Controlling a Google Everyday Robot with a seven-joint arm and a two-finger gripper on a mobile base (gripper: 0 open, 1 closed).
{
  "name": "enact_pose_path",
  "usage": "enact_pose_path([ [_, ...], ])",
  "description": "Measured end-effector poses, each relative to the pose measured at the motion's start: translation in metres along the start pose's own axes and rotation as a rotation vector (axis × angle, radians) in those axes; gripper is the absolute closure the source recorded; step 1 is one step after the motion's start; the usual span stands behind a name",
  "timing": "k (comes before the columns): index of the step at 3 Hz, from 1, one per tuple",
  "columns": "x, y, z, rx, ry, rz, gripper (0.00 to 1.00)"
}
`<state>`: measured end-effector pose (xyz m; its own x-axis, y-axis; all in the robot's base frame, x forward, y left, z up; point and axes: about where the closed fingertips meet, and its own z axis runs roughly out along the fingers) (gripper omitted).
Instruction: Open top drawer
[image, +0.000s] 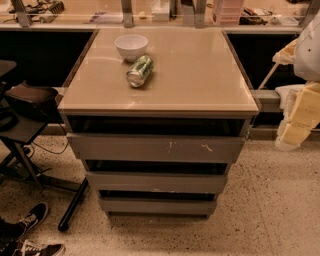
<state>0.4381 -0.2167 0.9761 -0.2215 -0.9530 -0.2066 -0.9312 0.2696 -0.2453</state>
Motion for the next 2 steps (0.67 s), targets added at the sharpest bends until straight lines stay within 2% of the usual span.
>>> enact_pose_path([
  [2, -0.0059, 0.0027, 0.0059, -0.003, -0.009, -0.017, 0.00],
])
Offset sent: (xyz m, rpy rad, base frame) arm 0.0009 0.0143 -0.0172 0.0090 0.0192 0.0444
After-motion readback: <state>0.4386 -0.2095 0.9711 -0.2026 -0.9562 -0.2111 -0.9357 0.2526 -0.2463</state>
